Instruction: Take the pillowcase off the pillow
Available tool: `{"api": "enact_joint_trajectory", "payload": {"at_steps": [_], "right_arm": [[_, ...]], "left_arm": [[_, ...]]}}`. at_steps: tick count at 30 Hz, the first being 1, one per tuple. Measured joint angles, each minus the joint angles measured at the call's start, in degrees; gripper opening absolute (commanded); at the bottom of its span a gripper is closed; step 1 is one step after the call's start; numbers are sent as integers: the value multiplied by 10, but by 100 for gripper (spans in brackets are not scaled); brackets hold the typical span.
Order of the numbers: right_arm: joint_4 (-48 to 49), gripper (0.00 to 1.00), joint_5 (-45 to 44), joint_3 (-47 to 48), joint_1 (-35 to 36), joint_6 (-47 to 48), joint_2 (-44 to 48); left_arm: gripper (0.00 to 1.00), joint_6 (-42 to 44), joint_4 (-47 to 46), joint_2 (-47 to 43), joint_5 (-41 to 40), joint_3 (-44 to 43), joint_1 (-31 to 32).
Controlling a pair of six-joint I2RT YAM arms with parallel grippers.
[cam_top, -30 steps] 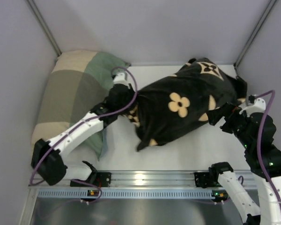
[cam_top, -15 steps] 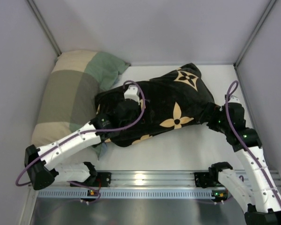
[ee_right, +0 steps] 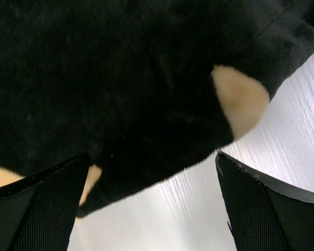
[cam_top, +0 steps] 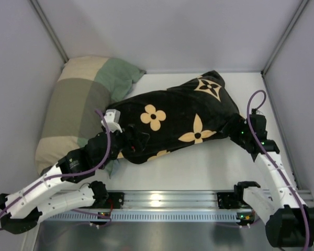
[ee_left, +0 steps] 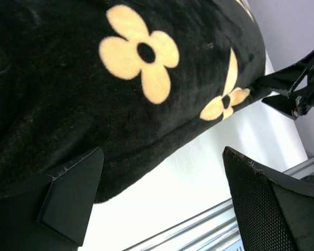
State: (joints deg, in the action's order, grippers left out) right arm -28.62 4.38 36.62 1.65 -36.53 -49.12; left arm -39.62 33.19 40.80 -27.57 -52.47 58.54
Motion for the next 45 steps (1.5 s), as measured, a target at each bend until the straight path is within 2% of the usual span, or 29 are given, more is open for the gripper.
{"api": "enact_joint_trajectory", "payload": {"at_steps": [5, 10, 13, 15, 17, 23, 31, 33, 34, 35, 36, 37, 38, 40, 41, 45], "right_arm": [[83, 99, 31, -3, -48, -16, -67], [148, 97, 67, -11, -74, -28, -135], [182, 90, 87, -30, -80, -40, -143], [203, 80, 97, -40, -81, -46, -143], [223, 76, 106, -48, -82, -52, -143], [254, 69, 120, -63, -82, -58, -141], [260, 55, 132, -63, -82, -52, -136], [262, 53, 137, -63, -82, -50, -138], [266, 51, 139, -63, -82, -50, -141], [274, 47, 142, -66, -82, -50, -144], [282, 43, 145, -69, -82, -49, -146], [288, 38, 148, -73, -82, -47, -149], [295, 28, 152, -75, -82, -44, -153], [302, 14, 159, -78, -82, -39, -158], [305, 0, 164, -78, -82, -37, -160], [306, 0, 185, -77, -82, -35, -151]], "left_arm": [[99, -52, 54, 9, -15, -4, 0], [99, -105, 84, 20, -10, 30, 0], [99, -137, 91, 13, -3, 68, 0], [99, -160, 100, 0, -3, 93, 0], [99, -180, 107, -16, -2, 113, 0], [99, -227, 107, -31, -11, 139, 0], [99, -212, 38, 53, -55, 173, -1], [90, -202, 20, 84, -66, 172, -2], [70, -196, 17, 95, -72, 169, -3], [59, -192, 13, 101, -77, 165, -4], [43, -181, 12, 103, -83, 159, -4], [9, -174, 10, 103, -87, 153, -4], [0, -165, 8, 102, -96, 144, -4], [0, -140, 3, 96, -111, 129, -4], [0, -131, 2, 93, -116, 123, -4], [0, -109, 2, 68, -118, 113, -4]]}}
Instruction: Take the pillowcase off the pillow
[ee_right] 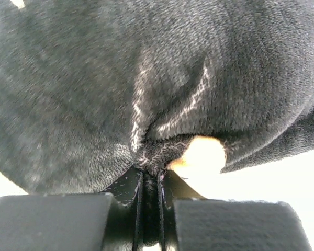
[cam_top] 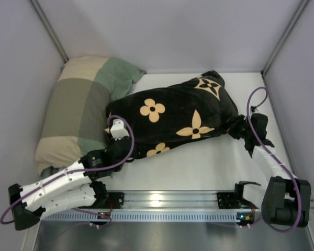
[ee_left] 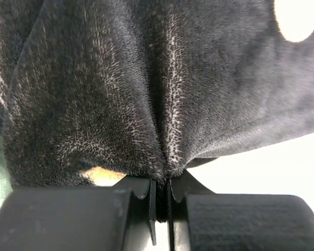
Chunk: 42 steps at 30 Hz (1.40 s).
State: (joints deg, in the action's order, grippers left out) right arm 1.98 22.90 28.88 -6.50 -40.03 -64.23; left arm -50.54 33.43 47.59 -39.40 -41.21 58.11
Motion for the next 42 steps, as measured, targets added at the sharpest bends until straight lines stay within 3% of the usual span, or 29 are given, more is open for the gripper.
{"api": "enact_joint_trajectory", "payload": {"at_steps": [6, 10, 14, 18, 22, 24, 27, 28, 29, 31, 33, 36, 42], "right_arm": [[-129, 0, 7, 36, 0, 27, 155], [-258, 0, -4, 144, 0, 55, 292], [-333, 0, -7, 268, 0, 65, 352], [-343, 0, -2, 349, 0, 54, 322], [-331, 1, 17, 379, 0, 35, 182], [-317, 7, 19, 378, 0, 31, 89], [-293, 37, -1, 357, -1, 33, -31], [-288, 69, -5, 352, -1, 37, -60], [-283, 97, -5, 352, -1, 43, -84], [-264, 100, 11, 356, 2, 63, -110], [-252, 100, 19, 359, 9, 80, -116], [-248, 100, 6, 347, 15, 97, -91], [-265, 100, -80, 289, 19, 126, 49]], "left_arm": [[0, 26, 15, -89, 90, -22, -5], [0, 60, 20, -143, 192, -85, -7], [0, 115, 29, -169, 245, -172, -6], [0, 164, 35, -103, 186, -280, -4], [5, 180, 88, 98, 86, -442, -20], [4, 180, 81, 209, 105, -493, -71], [12, 180, 64, 330, 162, -476, -166], [15, 182, 65, 368, 165, -461, -187], [26, 187, 70, 402, 160, -446, -203], [51, 193, 63, 441, 145, -428, -220], [66, 197, 63, 440, 121, -420, -224], [73, 201, 67, 395, 96, -419, -219], [75, 208, 71, 295, 101, -448, -180]]}}
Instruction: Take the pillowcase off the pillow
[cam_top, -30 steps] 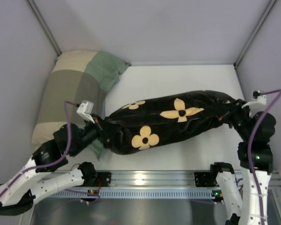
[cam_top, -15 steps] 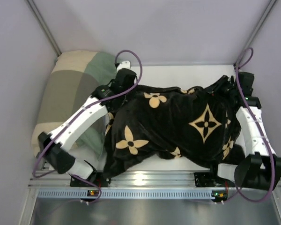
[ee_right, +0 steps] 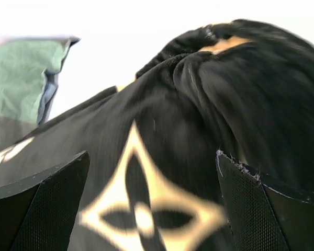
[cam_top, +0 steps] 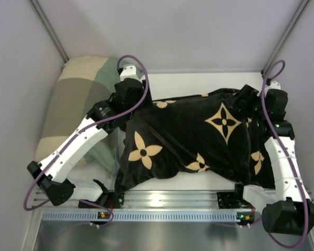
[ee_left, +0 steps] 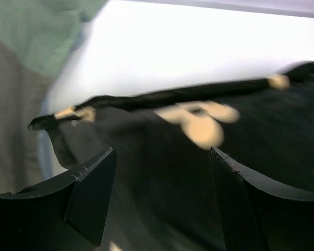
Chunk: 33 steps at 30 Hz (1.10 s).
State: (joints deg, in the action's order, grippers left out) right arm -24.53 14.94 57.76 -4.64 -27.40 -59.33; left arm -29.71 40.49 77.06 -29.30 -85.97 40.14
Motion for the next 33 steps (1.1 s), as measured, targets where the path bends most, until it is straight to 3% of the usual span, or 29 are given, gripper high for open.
{"api": "enact_joint_trajectory", "payload": {"at_steps": [3, 6, 7, 13, 16, 19, 22, 27, 30, 33], "right_arm": [[-10, 99, -30, 0, 0, 13, 24], [-26, 100, -50, -10, 0, 21, 26], [-30, 99, -53, -22, 0, 23, 31], [-54, 98, -52, -99, 0, 28, 58], [-45, 94, -17, -127, 0, 28, 52], [-28, 91, 46, -158, 8, 22, 53], [-5, 91, 78, -167, 70, 18, 55], [30, 91, 138, -167, 262, -16, 82], [34, 93, 167, -167, 309, -34, 105], [-9, 97, 104, -144, 319, -37, 125]], "left_arm": [[71, 1, -2, -15, 5, -26, 58], [49, -8, -5, -15, 27, -36, 122], [47, -11, -10, -14, 38, -30, 139], [46, -52, -79, 50, 134, 89, 187], [47, -64, -91, 137, 127, 135, 186], [49, -67, -88, 169, 96, 139, 180], [47, -66, -86, 158, 82, 139, 137], [47, -48, -63, 111, 49, 144, 28], [53, -37, -61, 61, 60, 145, 42], [58, -28, -64, 23, 81, 130, 94]]}}
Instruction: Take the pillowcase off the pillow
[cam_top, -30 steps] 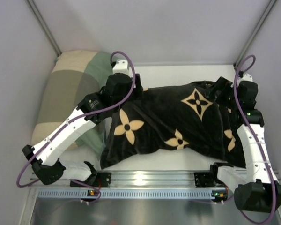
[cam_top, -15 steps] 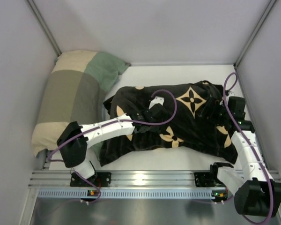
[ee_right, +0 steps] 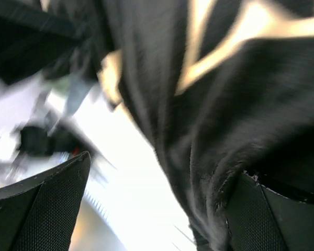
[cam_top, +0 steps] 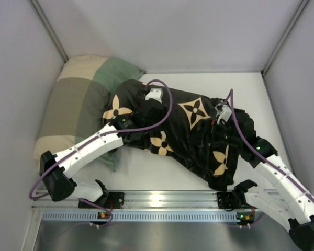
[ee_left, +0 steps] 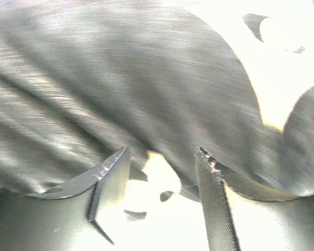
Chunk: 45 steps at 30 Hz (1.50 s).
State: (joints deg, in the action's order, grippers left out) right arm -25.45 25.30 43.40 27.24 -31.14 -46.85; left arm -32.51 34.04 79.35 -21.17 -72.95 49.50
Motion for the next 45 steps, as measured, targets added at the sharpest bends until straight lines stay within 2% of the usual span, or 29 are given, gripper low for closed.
{"api": "enact_joint_trajectory", "payload": {"at_steps": [5, 9, 14, 19, 22, 30, 36, 42, 45], "right_arm": [[-77, 100, -194, 51, 0, -7, 41], [-131, 99, -322, 70, -9, -28, 63], [-170, 99, -406, 82, -88, -23, 53], [-180, 99, -380, 77, -216, 8, 36], [-174, 100, -332, 60, -256, 23, 36], [-152, 100, -182, -28, -263, 30, 25], [-142, 99, -175, -42, -263, 29, 34], [-135, 99, -165, -42, -263, 25, 48], [-135, 99, -159, -42, -263, 25, 48]], "left_arm": [[60, 19, -9, 16, 8, -63, 85], [63, 34, -13, 98, 2, -140, 135], [64, 48, -16, 207, -6, -210, 158], [64, 55, -9, 267, -3, -247, 160], [65, 57, -9, 279, 0, -268, 160], [67, 56, -10, 282, -5, -297, 173], [67, 45, -4, 312, -26, -336, 181], [67, 37, 25, 379, -87, -379, 181], [62, 37, 41, 392, -118, -384, 181]]}}
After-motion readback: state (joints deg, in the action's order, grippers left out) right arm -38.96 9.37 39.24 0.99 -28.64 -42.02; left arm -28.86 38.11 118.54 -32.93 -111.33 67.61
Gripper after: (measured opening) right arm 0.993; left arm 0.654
